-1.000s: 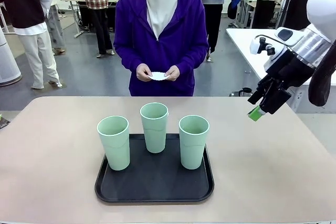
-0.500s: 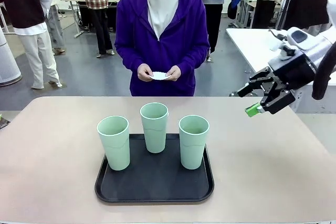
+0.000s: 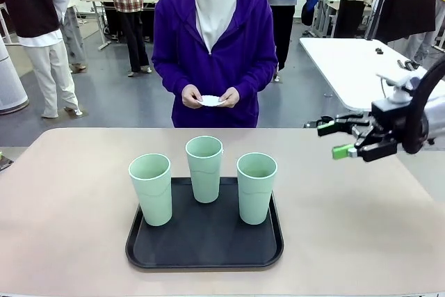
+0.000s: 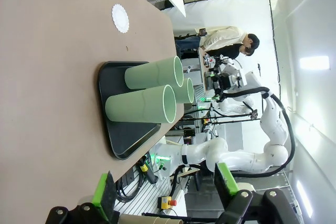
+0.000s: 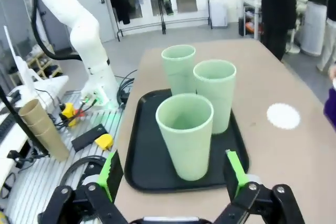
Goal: Place coasters on the table and set cups on them.
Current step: Pick up one Reusable plastic cup and place it on a coaster set by the human.
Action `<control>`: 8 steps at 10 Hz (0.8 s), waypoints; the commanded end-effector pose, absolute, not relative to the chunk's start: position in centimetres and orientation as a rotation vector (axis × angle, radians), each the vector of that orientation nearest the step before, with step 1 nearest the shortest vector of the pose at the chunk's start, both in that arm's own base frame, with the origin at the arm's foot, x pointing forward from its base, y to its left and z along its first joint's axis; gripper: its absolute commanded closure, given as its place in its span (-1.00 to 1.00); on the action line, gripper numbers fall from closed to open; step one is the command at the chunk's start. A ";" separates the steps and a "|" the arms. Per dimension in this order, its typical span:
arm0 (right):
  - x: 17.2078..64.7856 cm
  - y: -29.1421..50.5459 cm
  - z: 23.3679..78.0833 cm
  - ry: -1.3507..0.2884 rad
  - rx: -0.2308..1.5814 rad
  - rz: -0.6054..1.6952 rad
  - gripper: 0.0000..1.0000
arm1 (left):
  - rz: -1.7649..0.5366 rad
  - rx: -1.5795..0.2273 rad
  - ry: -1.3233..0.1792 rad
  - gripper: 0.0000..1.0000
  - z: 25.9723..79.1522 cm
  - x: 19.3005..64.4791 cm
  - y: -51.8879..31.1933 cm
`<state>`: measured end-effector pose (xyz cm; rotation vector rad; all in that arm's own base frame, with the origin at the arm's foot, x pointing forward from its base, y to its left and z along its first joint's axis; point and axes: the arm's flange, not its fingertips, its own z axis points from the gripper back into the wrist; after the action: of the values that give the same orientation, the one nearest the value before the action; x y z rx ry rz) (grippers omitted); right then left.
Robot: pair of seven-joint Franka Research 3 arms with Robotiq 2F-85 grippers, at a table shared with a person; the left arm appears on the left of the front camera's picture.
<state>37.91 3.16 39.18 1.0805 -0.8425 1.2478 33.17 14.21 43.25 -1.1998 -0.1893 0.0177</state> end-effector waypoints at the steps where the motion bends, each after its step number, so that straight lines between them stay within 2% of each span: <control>1: 37.3 5.6 37.2 -0.807 1.040 1.237 -1.00 | 0.004 -1.209 -0.196 -1.00 43.4 33.1 14.5; 5: 36.6 7.9 33.3 -0.810 1.014 1.326 -1.00 | 0.004 -1.209 -0.196 -1.00 43.4 33.1 14.5; 7: 36.7 8.0 33.3 -0.860 0.970 1.236 -1.00 | 0.004 -1.209 -0.196 -1.00 43.4 33.1 14.5; 8: 37.2 7.8 34.2 -0.762 1.023 1.315 -1.00 | 0.004 -1.209 -0.196 -1.00 43.4 33.1 14.5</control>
<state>37.60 7.62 33.96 1.0092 -0.7940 1.2854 33.18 14.21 43.25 -1.1999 -0.1891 0.0175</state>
